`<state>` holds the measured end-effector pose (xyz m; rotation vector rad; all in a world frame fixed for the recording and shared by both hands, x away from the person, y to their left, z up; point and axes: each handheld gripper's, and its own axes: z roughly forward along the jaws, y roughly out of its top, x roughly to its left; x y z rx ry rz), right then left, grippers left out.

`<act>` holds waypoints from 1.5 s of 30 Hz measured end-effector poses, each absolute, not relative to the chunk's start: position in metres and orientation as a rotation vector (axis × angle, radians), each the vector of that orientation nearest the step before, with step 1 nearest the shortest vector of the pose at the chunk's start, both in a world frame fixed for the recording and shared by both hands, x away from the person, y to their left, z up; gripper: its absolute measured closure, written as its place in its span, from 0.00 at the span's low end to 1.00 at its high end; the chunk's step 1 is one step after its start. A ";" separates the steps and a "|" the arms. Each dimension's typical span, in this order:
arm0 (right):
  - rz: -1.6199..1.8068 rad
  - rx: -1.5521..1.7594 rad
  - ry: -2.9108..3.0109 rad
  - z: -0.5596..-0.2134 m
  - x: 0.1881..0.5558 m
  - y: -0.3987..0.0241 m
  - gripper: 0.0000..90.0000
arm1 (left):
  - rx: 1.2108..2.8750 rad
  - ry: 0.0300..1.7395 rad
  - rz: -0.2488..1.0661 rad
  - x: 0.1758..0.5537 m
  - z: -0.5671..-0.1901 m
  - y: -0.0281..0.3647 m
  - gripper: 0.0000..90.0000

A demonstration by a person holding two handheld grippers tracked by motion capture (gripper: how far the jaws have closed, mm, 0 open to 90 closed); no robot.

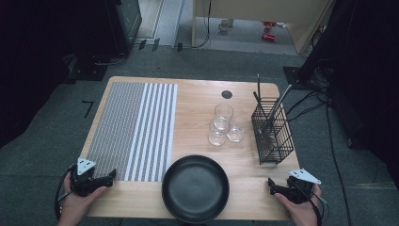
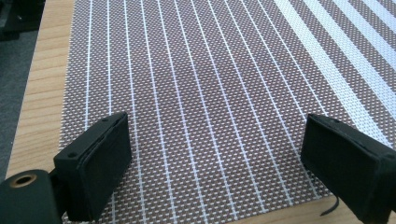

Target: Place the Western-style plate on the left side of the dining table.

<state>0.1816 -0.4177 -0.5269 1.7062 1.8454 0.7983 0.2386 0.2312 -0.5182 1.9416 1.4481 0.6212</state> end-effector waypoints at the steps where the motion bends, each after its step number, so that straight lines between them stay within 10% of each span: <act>1: 0.798 1.706 1.845 -0.527 0.182 -0.418 0.00 | 1.942 1.448 0.621 0.239 -0.518 0.231 0.10; 45: 1.065 1.526 1.826 -0.471 0.163 -0.331 0.38 | 1.963 1.206 0.551 0.225 -0.470 0.162 0.10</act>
